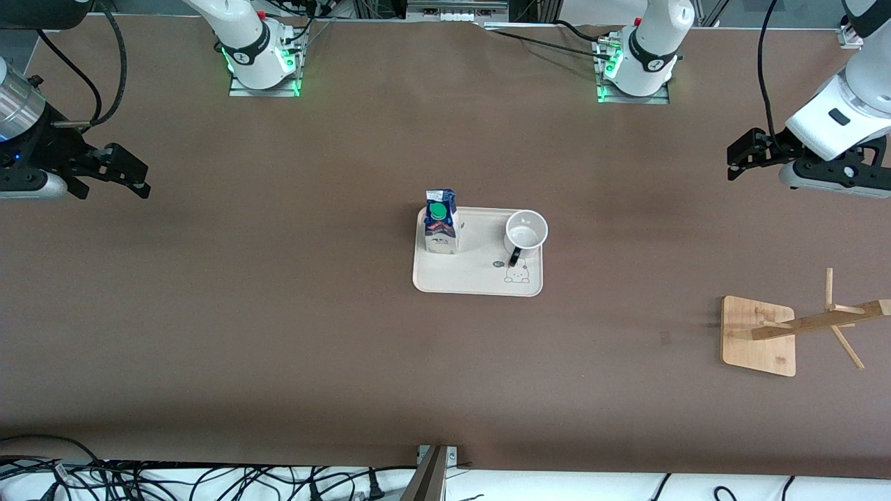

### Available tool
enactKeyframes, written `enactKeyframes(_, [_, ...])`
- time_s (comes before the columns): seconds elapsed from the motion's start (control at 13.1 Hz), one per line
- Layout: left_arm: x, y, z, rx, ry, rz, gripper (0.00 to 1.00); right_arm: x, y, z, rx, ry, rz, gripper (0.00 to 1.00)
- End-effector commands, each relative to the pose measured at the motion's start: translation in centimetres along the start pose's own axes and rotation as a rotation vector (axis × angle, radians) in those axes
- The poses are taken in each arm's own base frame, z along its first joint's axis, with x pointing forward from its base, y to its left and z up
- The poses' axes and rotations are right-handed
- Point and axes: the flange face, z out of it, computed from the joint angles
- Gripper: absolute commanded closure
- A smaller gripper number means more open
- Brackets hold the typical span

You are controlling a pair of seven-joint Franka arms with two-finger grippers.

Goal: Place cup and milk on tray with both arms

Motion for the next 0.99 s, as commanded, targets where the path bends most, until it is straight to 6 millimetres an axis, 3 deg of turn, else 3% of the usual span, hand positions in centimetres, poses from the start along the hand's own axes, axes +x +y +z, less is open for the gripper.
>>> enactKeyframes(0.0, [3.4,1.5,-0.3,-0.01,-0.012,0.032,0.0,-0.2,-0.1,-0.5,-0.002,-0.001,-0.001,0.0])
enactKeyframes(0.23, [5.8,1.1,-0.6,-0.011,-0.026,0.031,0.0,-0.3,-0.1,-0.6,-0.001,0.0,-0.001,0.0])
enactKeyframes(0.91, [5.6,1.1,-0.6,-0.016,-0.041,0.042,0.0,-0.3,-0.1,-0.5,-0.001,-0.004,-0.001,0.0])
